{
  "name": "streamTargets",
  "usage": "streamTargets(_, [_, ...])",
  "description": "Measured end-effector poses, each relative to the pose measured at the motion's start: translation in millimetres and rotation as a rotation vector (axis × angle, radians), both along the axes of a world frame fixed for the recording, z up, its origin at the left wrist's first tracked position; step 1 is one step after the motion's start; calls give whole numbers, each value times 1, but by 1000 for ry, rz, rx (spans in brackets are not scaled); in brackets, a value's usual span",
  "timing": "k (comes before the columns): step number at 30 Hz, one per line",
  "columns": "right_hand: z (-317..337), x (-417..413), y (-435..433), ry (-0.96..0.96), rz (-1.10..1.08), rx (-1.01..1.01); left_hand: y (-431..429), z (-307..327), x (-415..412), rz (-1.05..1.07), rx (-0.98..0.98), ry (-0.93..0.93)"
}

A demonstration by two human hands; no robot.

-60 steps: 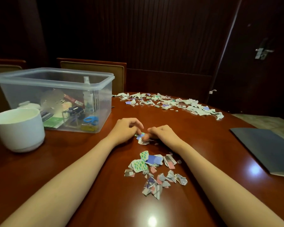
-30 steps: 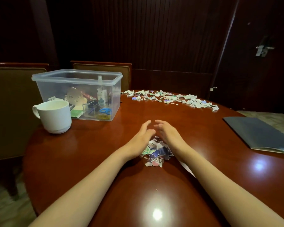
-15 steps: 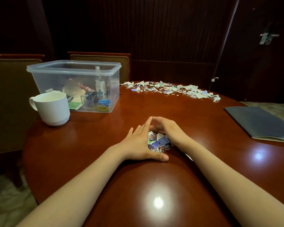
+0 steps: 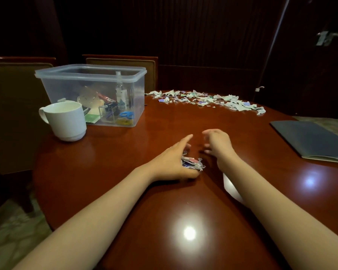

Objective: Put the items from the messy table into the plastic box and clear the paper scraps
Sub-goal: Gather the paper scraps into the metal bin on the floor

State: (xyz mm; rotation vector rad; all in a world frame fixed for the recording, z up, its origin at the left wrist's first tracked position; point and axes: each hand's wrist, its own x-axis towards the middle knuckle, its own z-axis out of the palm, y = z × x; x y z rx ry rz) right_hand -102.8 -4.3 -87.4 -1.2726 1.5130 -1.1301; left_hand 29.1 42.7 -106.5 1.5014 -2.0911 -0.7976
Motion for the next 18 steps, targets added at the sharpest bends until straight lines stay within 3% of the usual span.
streamTargets(5, [14,-10,13,611,390,105,-7,-1,5,72,18,139])
streamTargets(9, [19,-13,27,553,554,169,-10,1,3,194,5,233])
streamTargets(12, [18,-10,28,490,543,163,-9,8,2,405,-46,336])
streamTargets(15, [20,-11,30,552,525,131,-4,8,2,560,-62,135])
streamTargets(17, [19,-11,32,751,621,113,-1,5,-1,545,16,-51])
streamTargets(18, [18,-10,34,866,679,112,-1,5,-3,538,54,-60])
